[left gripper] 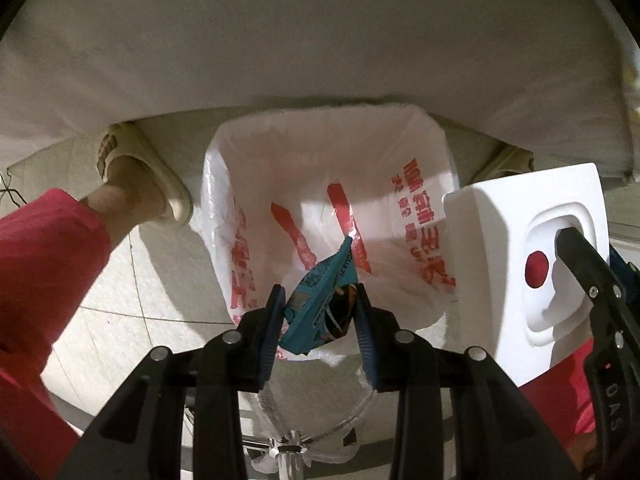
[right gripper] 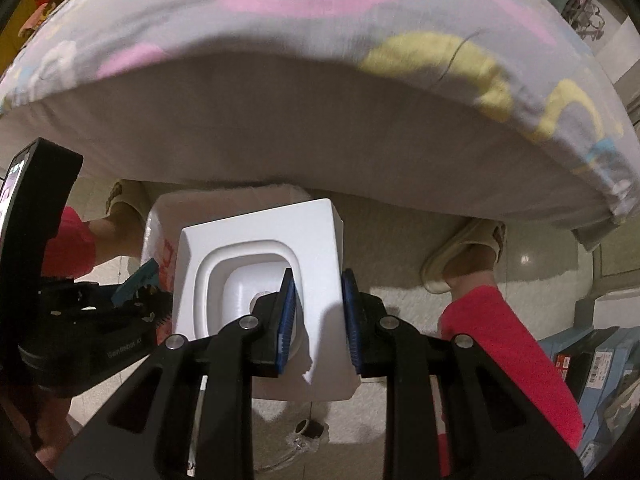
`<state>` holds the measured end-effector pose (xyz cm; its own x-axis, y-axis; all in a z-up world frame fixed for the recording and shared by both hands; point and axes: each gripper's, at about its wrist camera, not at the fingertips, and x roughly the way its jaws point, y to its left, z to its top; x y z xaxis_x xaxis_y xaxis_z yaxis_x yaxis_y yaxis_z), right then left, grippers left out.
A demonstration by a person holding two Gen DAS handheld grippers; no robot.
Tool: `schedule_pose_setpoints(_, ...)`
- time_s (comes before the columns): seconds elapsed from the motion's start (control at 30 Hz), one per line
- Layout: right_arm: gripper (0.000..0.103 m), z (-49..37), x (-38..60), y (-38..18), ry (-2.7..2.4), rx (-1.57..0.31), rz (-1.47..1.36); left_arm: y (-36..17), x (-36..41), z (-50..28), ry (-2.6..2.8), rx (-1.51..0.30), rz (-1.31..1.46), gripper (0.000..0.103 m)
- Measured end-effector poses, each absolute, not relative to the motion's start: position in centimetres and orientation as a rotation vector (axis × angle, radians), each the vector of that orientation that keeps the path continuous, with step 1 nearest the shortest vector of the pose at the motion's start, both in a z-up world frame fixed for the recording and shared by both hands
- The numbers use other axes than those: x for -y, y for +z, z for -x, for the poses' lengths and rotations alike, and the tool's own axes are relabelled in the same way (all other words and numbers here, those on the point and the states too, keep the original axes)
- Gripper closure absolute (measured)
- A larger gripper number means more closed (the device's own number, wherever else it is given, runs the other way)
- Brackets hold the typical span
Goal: Collect trash
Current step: 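Open both tools to drop packet and tray into the plastic bag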
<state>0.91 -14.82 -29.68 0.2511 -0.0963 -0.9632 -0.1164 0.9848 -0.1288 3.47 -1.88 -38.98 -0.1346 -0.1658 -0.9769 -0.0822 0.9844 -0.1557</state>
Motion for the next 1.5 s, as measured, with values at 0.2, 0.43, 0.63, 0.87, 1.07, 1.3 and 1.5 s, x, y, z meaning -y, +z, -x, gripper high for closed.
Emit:
schedule_pose_setpoints(0.2, 0.080, -1.7, 14.8, -32.1, -0.001, -1.356, 0.195, -41.4, 1.9, -3.9, -0.056, -1.765, 0.194, 0.069)
schedule_pose_setpoints(0.43, 0.080, -2.1, 14.3, -34.3, -0.002, -1.391, 0.209, -43.6, 2.0, -4.2, -0.058, -1.805, 0.222, 0.069)
schedule_pose_setpoints(0.63, 0.080, -2.5, 14.0, -36.4, -0.005, -1.426, 0.230, -45.0, 2.0, -4.3, -0.049, -1.836, 0.225, 0.069)
schedule_pose_setpoints(0.87, 0.080, -3.3, 13.6, -38.2, 0.001, -1.453, 0.239, -45.8, 2.2, -4.2, -0.043, -1.859, 0.219, 0.069)
schedule_pose_setpoints(1.07, 0.079, -3.5, 13.0, -39.4, 0.008, -1.465, 0.269, -47.2, 1.9, -4.0, -0.023, -1.898, 0.219, 0.069)
schedule_pose_setpoints(1.3, 0.079, -3.8, 12.7, -40.0, 0.023, -1.475, 0.275, -48.0, 1.4, -4.1, -0.015, -1.926, 0.265, 0.068)
schedule_pose_setpoints(1.5, 0.078, -4.0, 12.8, -40.7, 0.042, -1.493, 0.255, -48.3, 1.1, -3.9, 0.003, -1.943, 0.282, 0.063)
